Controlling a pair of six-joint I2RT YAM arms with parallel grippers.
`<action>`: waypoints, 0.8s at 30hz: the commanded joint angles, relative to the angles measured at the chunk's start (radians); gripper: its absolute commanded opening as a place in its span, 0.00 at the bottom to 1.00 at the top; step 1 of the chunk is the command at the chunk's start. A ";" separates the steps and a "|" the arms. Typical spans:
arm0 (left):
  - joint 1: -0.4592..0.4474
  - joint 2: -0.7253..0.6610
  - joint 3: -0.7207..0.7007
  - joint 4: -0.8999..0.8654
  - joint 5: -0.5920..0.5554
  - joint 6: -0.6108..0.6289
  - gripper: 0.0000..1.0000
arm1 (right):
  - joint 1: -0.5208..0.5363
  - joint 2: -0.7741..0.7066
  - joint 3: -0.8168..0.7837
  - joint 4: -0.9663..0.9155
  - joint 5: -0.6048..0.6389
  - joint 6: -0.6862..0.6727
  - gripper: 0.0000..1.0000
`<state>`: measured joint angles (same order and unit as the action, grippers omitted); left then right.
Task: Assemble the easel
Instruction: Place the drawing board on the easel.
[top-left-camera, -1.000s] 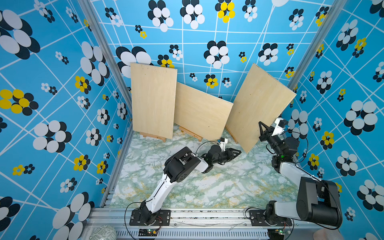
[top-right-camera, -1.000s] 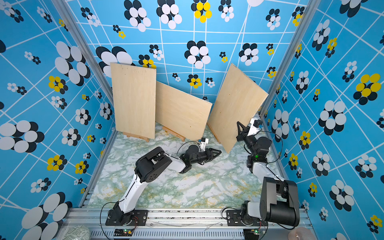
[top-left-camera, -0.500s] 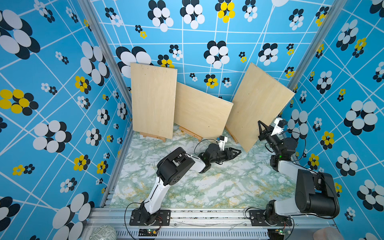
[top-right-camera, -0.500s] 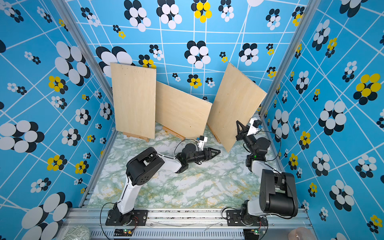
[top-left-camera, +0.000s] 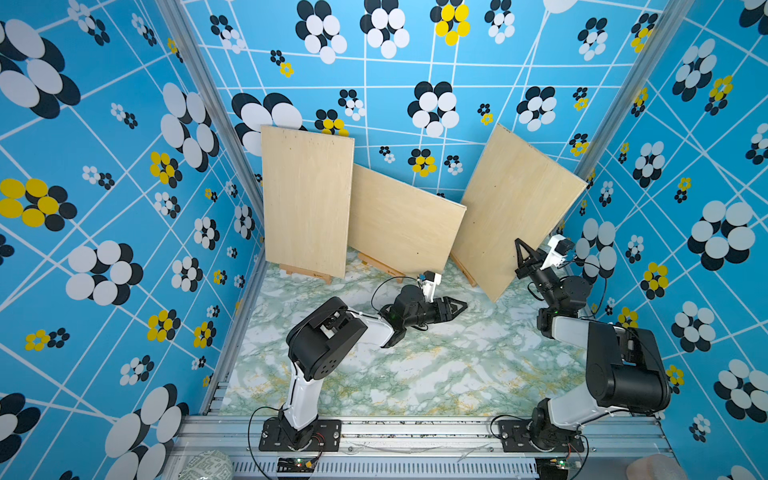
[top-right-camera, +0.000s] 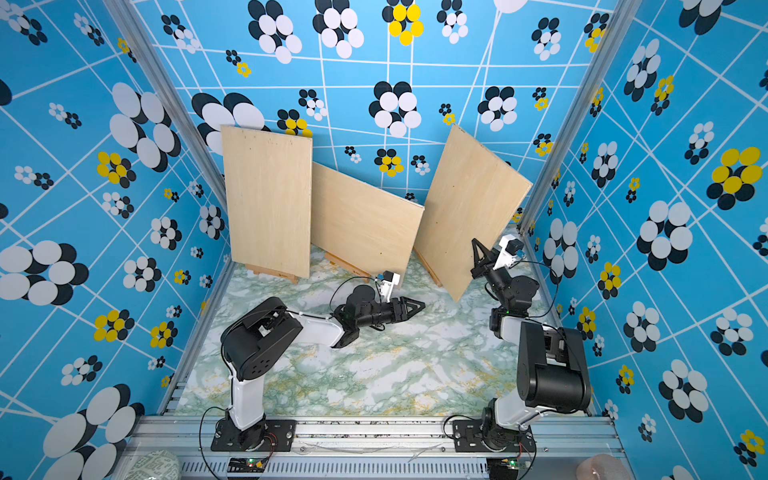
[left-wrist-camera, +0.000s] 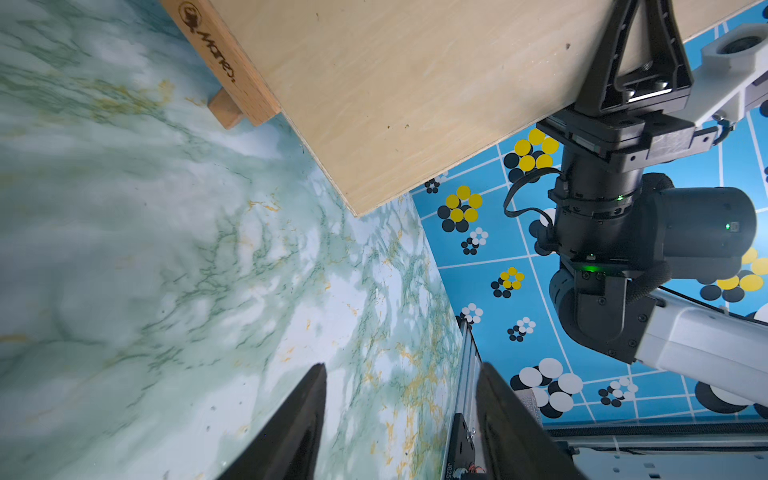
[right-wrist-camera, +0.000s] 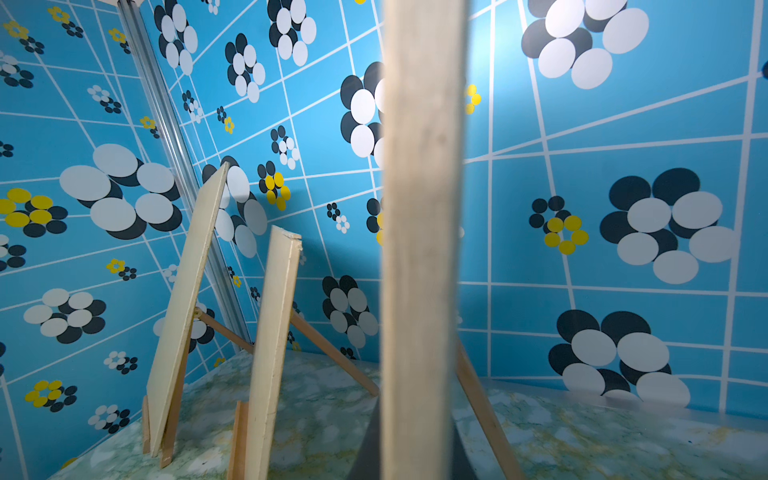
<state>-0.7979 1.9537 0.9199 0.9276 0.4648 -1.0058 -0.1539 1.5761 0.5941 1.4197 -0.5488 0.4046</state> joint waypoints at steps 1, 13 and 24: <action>0.019 -0.069 -0.030 -0.050 0.021 0.067 0.60 | 0.007 0.047 0.011 -0.014 -0.025 0.014 0.00; 0.090 -0.266 -0.115 -0.212 -0.010 0.186 0.65 | 0.048 0.099 0.050 -0.013 0.035 -0.021 0.00; 0.155 -0.447 -0.161 -0.397 -0.068 0.305 0.73 | 0.106 0.133 0.050 -0.013 0.153 -0.128 0.00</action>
<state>-0.6636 1.5444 0.7776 0.5907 0.4183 -0.7551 -0.0669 1.6592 0.6479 1.4696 -0.4107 0.3443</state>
